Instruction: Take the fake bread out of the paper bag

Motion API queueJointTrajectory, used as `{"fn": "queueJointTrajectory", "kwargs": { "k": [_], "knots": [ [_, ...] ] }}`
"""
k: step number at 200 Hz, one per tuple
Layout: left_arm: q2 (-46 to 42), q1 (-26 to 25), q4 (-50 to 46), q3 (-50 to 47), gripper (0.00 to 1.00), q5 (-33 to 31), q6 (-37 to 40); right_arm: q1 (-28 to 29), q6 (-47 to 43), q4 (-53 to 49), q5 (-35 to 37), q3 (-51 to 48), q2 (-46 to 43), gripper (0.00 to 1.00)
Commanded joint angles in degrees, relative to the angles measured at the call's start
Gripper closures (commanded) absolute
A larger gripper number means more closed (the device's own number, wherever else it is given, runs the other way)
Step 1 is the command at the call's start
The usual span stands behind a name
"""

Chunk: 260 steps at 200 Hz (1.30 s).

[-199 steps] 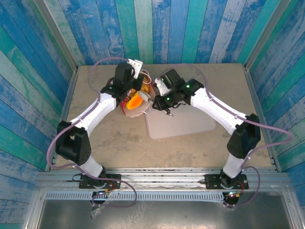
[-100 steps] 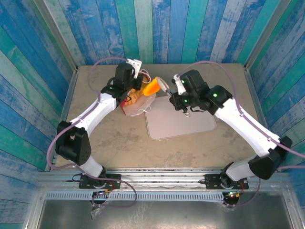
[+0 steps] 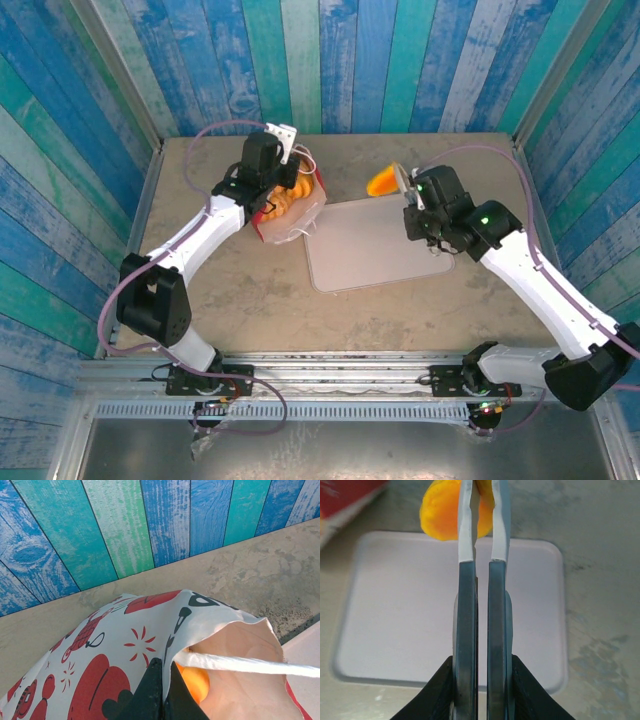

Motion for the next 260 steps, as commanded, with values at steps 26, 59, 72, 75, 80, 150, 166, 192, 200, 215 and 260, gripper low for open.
{"fn": "queueJointTrajectory", "kwargs": {
  "k": [26,59,72,75,80,150,166,192,200,215,260],
  "knots": [
    [-0.94,-0.17,2.05,1.70,0.97,-1.17,-1.08,-8.14,0.25,8.71,4.44,-6.30,0.85,0.84],
    [-0.76,-0.20,2.23,1.83,0.97,-0.86,-1.14,-11.60,0.21,13.64,5.16,-9.35,2.66,0.83],
    [-0.52,-0.15,2.36,1.76,0.97,-0.76,-1.27,-12.85,0.30,14.92,5.96,-9.78,3.78,0.83],
    [-0.50,-0.16,2.41,1.75,0.97,-0.74,-1.33,-13.10,0.38,15.05,6.13,-9.84,4.14,0.83],
    [-0.50,-0.16,2.40,1.77,0.97,-0.66,-1.38,-13.51,0.40,15.41,6.19,-9.70,4.67,0.83],
    [-0.29,-0.17,3.11,1.98,0.96,0.13,-1.89,-15.06,1.23,18.05,5.61,-9.03,12.64,0.82],
    [-0.23,-0.16,3.17,1.93,0.96,0.30,-2.04,-15.05,1.61,18.67,5.43,-9.16,13.85,0.82],
    [-0.14,-0.20,3.46,1.66,0.96,0.33,-2.24,-15.07,2.16,19.40,5.86,-10.12,14.78,0.82],
    [-0.14,-0.21,3.54,1.63,0.96,0.37,-2.29,-15.07,2.30,19.42,5.95,-10.42,14.97,0.81],
    [-0.19,-0.23,3.62,1.50,0.96,0.37,-2.29,-15.06,2.55,19.51,5.75,-11.15,15.23,0.79],
    [-0.01,-0.16,3.20,2.25,0.96,0.42,-1.81,-15.06,3.31,18.96,3.32,-13.96,13.58,0.76]
  ]
}}
